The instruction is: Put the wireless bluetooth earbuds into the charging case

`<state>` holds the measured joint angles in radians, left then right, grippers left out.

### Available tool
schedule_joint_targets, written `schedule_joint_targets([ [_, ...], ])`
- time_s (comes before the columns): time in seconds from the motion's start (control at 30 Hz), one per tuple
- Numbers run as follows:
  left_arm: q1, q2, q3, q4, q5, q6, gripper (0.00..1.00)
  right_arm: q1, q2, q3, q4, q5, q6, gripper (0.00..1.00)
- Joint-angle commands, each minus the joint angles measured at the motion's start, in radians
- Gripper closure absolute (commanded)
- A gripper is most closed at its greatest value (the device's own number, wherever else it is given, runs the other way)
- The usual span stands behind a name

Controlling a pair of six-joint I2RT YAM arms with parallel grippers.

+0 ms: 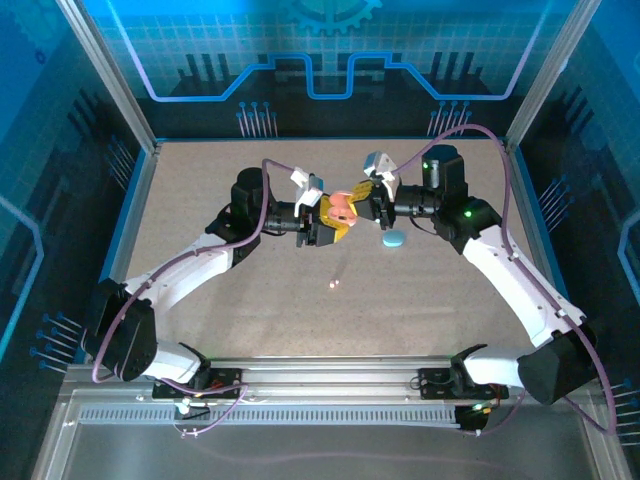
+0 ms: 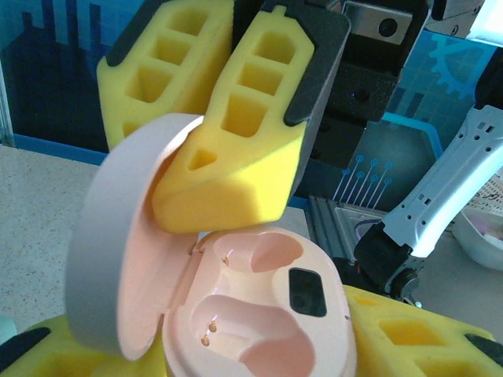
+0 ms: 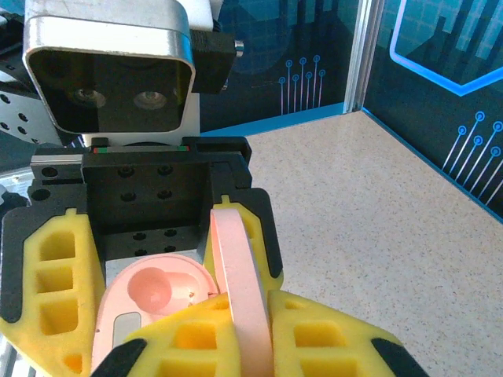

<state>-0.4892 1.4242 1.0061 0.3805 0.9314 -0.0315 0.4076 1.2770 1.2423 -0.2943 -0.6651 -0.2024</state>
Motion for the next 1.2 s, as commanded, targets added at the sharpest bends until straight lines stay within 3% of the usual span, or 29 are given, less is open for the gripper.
schedule_joint_targets([
  [0.0,-0.004,0.002,0.003,0.020,-0.003,0.002,0.52,0.016,-0.023,-0.007,0.011,-0.018,0.009,0.87],
  [0.43,-0.003,-0.009,-0.008,0.018,-0.020,0.010,0.66,0.016,-0.024,-0.006,0.004,-0.009,0.009,0.82],
  [0.57,-0.003,-0.013,-0.013,0.018,-0.029,0.019,0.67,0.014,-0.031,-0.005,0.003,0.005,0.019,0.77],
  [0.67,-0.002,-0.015,-0.020,0.018,-0.040,0.022,0.67,0.007,-0.043,0.002,0.007,0.029,0.052,0.67],
  [0.73,0.002,-0.018,-0.029,0.015,-0.064,0.025,0.67,-0.010,-0.056,0.018,0.012,0.049,0.117,0.57],
  [0.83,0.014,-0.025,-0.051,0.030,-0.091,0.024,0.67,-0.052,-0.071,0.048,0.009,0.066,0.220,0.51],
  [0.97,0.040,-0.048,-0.090,0.061,-0.129,0.014,0.67,-0.130,-0.071,0.055,-0.031,0.178,0.378,0.45],
  [1.03,0.059,-0.068,-0.110,0.070,-0.146,0.008,0.68,-0.179,-0.047,0.035,-0.064,0.244,0.488,0.48],
  [1.17,0.089,-0.124,-0.141,0.062,-0.172,0.016,0.68,-0.243,0.085,0.030,-0.181,0.246,0.635,0.56],
])
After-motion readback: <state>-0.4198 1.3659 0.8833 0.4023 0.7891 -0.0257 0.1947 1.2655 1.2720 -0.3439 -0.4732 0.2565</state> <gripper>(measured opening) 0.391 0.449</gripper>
